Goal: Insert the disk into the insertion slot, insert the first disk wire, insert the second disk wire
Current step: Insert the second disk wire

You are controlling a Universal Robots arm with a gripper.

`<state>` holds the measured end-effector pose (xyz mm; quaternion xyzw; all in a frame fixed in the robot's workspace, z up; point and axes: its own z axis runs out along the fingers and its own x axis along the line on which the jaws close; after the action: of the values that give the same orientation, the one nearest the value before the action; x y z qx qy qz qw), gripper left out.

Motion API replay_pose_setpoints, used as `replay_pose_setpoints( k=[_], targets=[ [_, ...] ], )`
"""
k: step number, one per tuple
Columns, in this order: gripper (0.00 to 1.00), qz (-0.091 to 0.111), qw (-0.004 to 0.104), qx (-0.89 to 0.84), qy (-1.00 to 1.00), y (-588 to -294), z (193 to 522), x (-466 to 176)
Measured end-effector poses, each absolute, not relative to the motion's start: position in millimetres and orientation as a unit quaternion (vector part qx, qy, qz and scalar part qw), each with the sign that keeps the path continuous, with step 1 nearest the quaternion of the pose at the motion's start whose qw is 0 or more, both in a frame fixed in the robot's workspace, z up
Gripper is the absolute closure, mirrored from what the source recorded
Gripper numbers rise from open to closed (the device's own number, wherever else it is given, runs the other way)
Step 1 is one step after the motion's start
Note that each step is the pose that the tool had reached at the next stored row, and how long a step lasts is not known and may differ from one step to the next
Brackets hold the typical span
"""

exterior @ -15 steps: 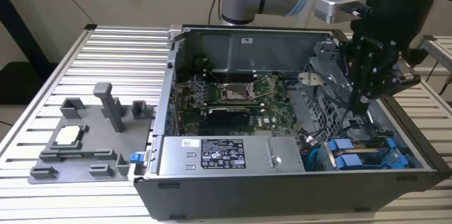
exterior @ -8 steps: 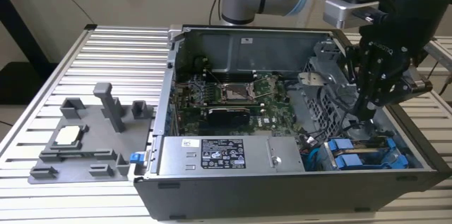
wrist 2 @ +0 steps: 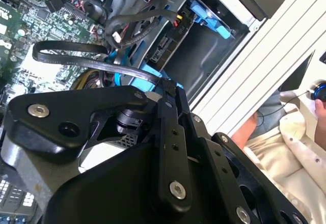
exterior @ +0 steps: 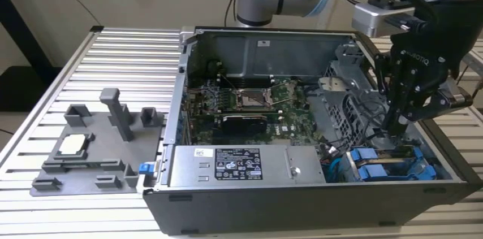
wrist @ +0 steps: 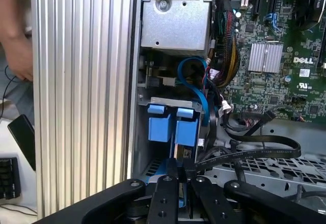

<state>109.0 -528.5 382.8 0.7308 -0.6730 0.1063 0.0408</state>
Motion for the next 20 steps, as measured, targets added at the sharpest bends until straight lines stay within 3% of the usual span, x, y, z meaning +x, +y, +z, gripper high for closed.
replay_pose_setpoints(
  k=[6,16,20],
  targets=[
    [0.84,0.101,0.035,0.731,-0.674,-528.6,382.7,109.1],
    [0.84,0.044,-0.027,0.731,-0.680,-528.9,382.8,109.1],
    [0.84,0.041,-0.029,0.731,-0.680,-529.9,382.8,109.9]
  ],
)
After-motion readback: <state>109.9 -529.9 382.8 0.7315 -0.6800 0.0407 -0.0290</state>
